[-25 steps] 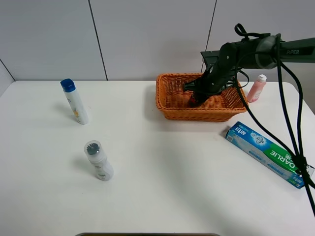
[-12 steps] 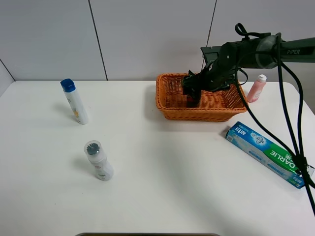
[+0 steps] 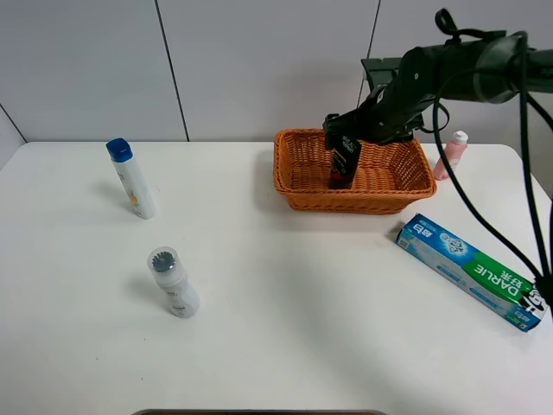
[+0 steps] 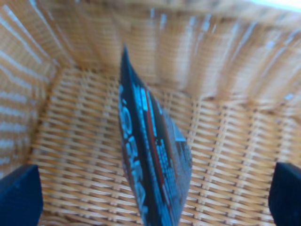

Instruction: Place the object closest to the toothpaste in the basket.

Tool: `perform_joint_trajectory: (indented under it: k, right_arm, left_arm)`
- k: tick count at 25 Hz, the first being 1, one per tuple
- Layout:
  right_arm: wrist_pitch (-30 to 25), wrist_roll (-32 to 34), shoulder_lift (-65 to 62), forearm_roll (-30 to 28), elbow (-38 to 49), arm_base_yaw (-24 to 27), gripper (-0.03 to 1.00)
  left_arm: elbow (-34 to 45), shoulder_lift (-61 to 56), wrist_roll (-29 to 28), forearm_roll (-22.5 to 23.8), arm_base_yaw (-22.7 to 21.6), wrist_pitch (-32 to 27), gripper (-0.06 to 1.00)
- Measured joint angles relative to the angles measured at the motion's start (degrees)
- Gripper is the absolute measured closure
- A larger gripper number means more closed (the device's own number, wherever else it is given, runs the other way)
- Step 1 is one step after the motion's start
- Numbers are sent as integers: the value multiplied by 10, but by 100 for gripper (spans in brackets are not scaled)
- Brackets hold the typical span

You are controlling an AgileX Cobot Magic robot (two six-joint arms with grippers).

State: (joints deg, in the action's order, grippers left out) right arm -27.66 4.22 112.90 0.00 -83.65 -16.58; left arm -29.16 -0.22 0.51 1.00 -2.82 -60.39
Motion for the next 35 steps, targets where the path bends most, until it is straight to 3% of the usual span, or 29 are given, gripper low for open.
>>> perform_joint_trajectory:
  k: [15, 25, 30, 35]
  right_arm:
    - [-120, -5, -264, -13, 0, 0, -2]
    - [-288, -37, -452, -15, 0, 0, -2]
    - [-384, -47, -547, -45, 0, 0, -2]
    - [-419, -47, -642, -54, -1, 0, -2]
  left_arm:
    - [0, 0, 0, 0, 0, 0, 0]
    - [0, 0, 0, 0, 0, 0, 0]
    - [0, 0, 0, 0, 0, 0, 0]
    - [0, 0, 0, 0, 0, 0, 0]
